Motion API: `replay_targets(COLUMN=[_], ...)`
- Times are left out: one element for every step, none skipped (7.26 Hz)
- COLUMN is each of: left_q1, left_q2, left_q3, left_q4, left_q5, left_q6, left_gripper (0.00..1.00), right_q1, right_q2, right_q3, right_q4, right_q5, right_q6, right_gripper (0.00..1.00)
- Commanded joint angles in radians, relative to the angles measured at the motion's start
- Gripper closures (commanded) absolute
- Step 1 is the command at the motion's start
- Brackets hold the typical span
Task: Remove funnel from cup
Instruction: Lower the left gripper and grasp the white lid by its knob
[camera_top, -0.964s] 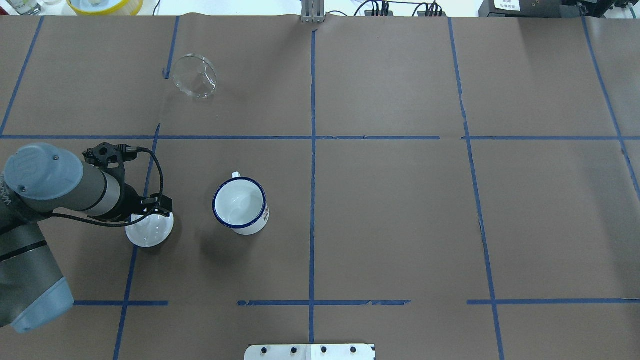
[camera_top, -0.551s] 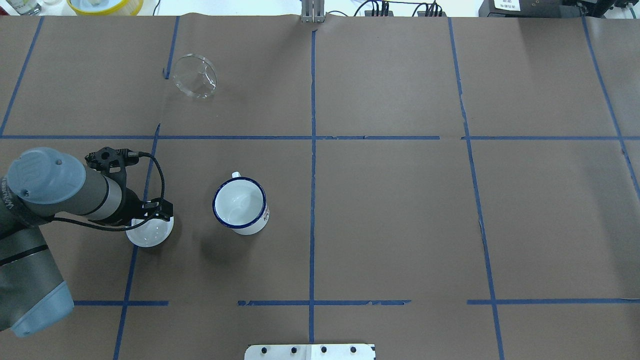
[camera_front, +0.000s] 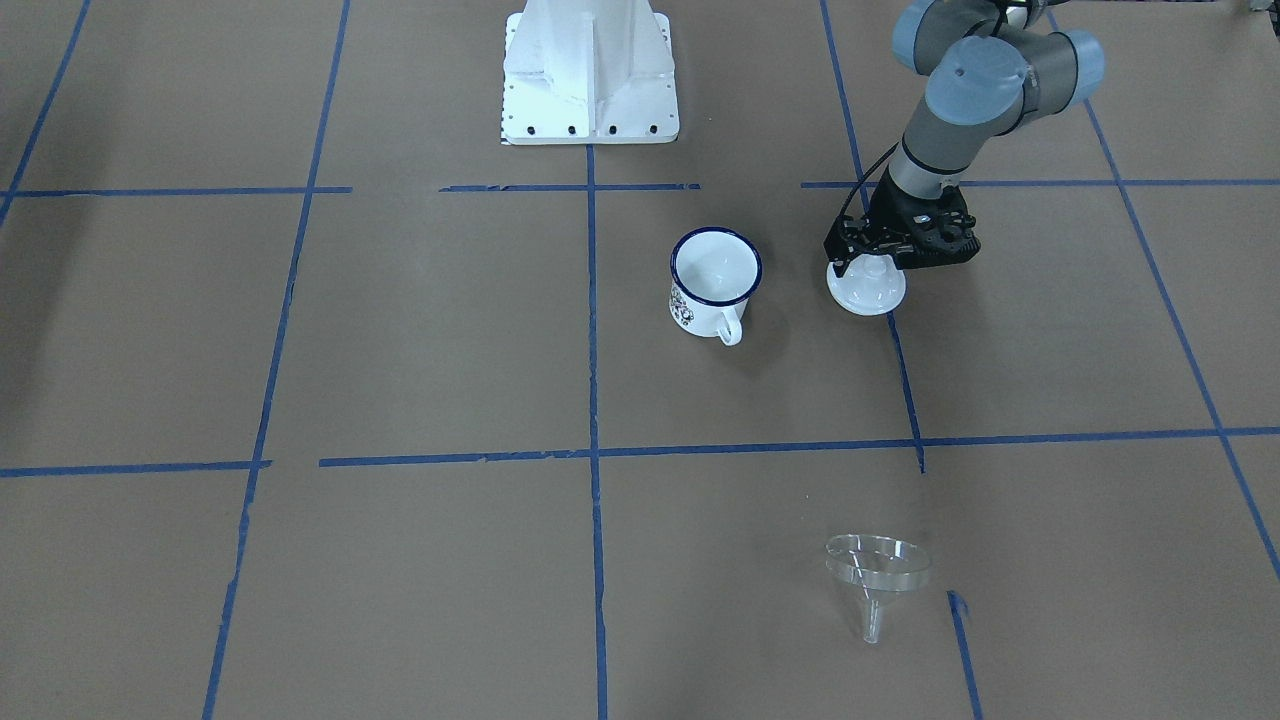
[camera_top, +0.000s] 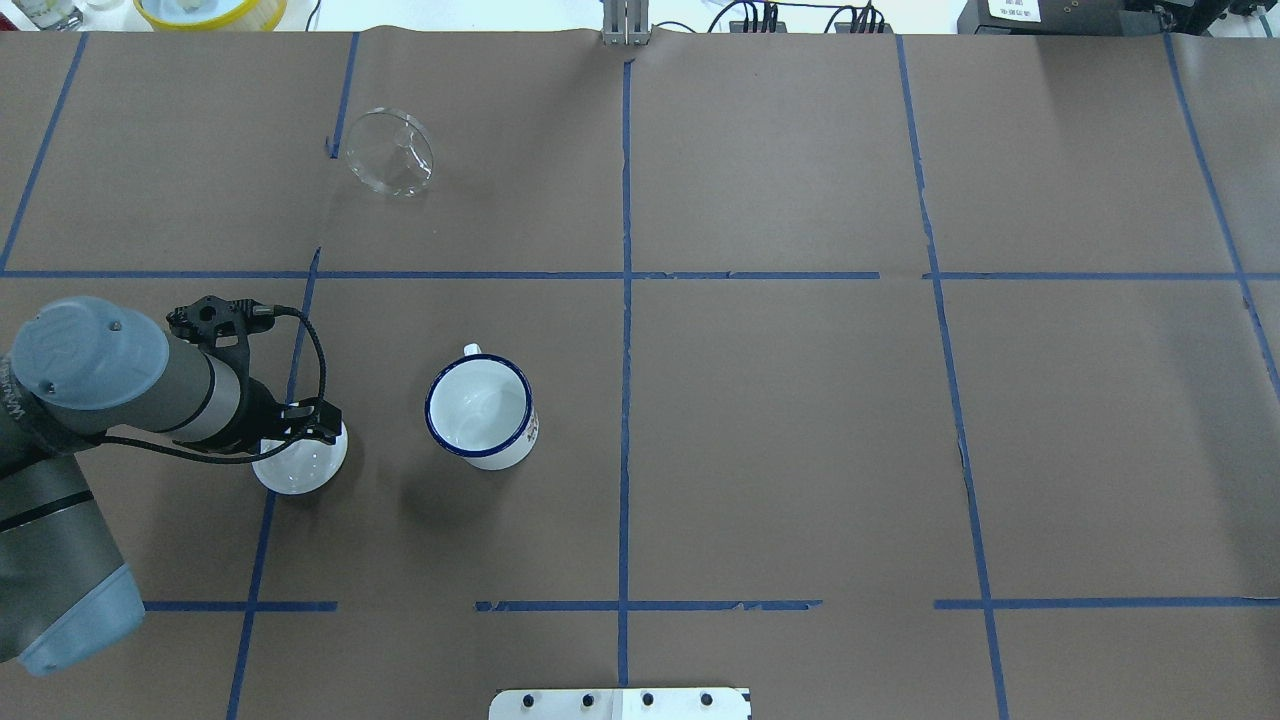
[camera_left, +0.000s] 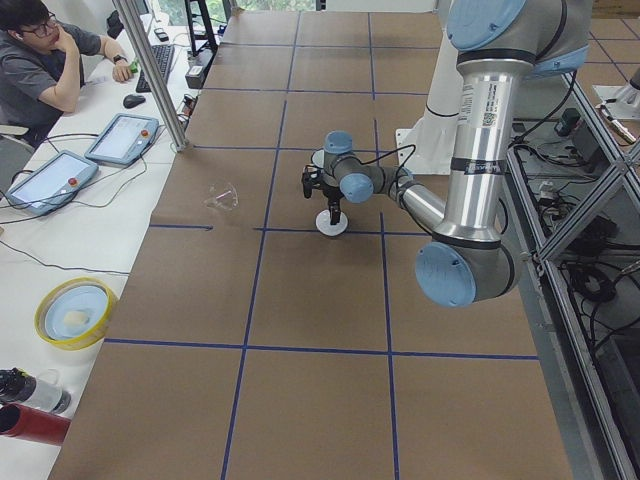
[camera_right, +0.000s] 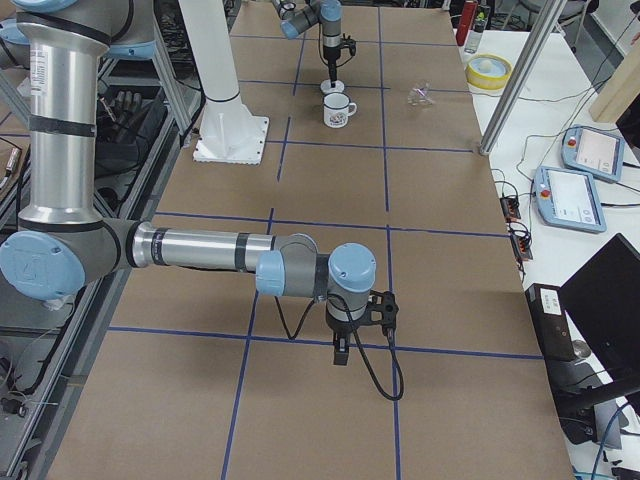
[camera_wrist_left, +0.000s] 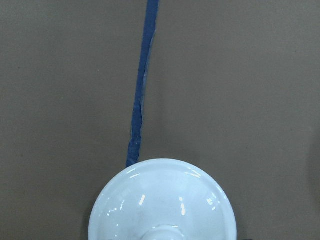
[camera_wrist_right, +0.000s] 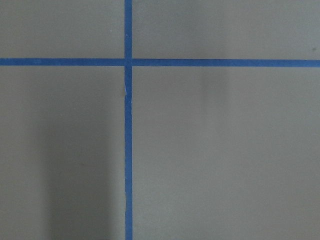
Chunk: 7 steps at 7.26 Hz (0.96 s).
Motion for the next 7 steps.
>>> replay_targets(left_q1=[0.000, 0.000, 0.000, 0.000, 0.000, 0.000, -0.002], left_q2=[0.000, 0.000, 0.000, 0.000, 0.000, 0.000, 0.000], left_q3=[0.000, -0.005, -0.014, -0.012, -0.014, -0.014, -0.014], left_q4=[0.000, 0.015, 0.032, 0.034, 0.035, 0.035, 0.035], left_q5=[0.000, 0.000, 0.000, 0.000, 0.000, 0.000, 0.000], left_q6=[0.000, 0.000, 0.000, 0.000, 0.000, -0.002, -0.002], left_gripper=[0.26, 0.26, 0.26, 0.26, 0.36, 0.55, 0.80], right_q1=[0.000, 0.000, 0.000, 0.000, 0.000, 0.000, 0.000], right_q2=[0.000, 0.000, 0.000, 0.000, 0.000, 0.000, 0.000], right_q3=[0.000, 0.000, 0.000, 0.000, 0.000, 0.000, 0.000], right_q4=[0.000, 0.000, 0.000, 0.000, 0.000, 0.000, 0.000], right_q5=[0.000, 0.000, 0.000, 0.000, 0.000, 0.000, 0.000], right_q6=[0.000, 0.000, 0.000, 0.000, 0.000, 0.000, 0.000], right_gripper=[0.00, 0.00, 0.00, 0.00, 0.00, 0.00, 0.00])
